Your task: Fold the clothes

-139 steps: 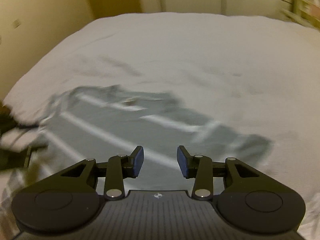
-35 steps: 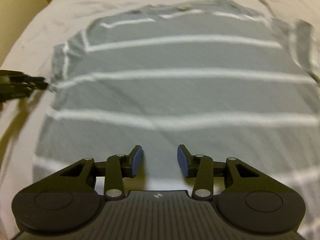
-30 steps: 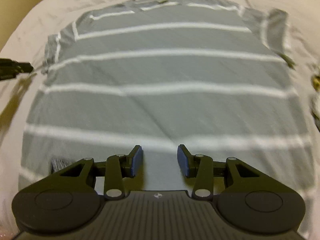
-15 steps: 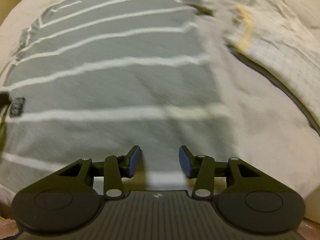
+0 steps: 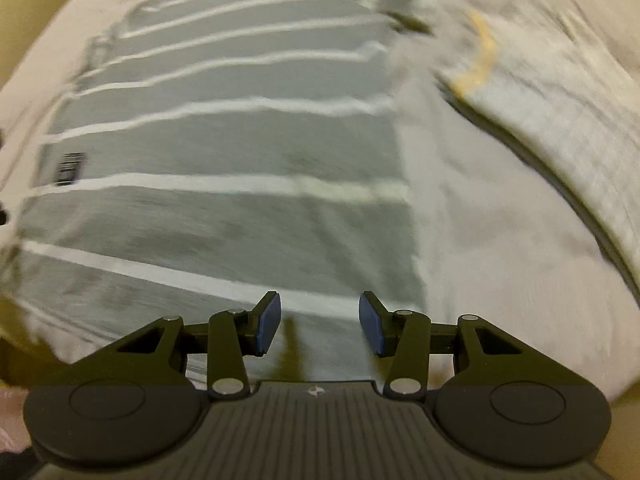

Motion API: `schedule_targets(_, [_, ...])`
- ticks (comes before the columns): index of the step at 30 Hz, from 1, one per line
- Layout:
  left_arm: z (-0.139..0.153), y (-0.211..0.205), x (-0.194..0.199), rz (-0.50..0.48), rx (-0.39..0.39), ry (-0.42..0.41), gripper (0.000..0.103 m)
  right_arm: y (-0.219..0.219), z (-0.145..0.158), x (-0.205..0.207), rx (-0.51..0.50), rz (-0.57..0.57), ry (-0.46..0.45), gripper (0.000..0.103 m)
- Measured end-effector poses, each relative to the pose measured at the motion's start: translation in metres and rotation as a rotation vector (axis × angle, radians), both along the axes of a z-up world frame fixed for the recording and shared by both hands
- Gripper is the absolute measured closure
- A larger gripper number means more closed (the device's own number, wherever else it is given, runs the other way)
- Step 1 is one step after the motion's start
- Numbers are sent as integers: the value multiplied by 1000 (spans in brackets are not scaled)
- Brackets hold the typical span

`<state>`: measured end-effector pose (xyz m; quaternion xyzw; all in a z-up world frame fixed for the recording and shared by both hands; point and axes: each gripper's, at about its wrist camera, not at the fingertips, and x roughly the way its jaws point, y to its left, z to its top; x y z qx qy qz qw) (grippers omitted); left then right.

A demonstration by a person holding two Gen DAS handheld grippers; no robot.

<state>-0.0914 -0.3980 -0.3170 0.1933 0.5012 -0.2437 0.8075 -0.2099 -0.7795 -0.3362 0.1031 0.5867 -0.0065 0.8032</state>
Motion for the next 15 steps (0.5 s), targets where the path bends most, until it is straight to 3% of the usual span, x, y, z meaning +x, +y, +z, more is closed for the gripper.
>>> schedule_targets(3, [9, -16, -12, -23, -20, 11, 77, 15, 18, 6, 15, 21, -24, 53])
schedule_targets(5, [20, -19, -17, -18, -32, 7, 71, 22, 31, 6, 20, 13, -33, 44])
schedule_targets(7, [33, -18, -17, 1, -49, 4, 53, 30, 45, 3, 10, -7, -38, 27])
schedule_targets(8, [40, -15, -15, 11, -59, 0, 49, 34, 53, 2, 4, -18, -42, 25])
schedule_targets(10, [56, -8, -11, 31, -79, -9, 24, 42, 69, 1, 3, -47, -44, 17])
schedule_targets(13, [82, 8, -3, 41, -120, -19, 6, 57, 98, -4, 7, -129, -56, 15])
schedule_targets(15, [98, 18, 0, 31, -153, -5, 2, 70, 123, -12, 18, -203, -76, 15])
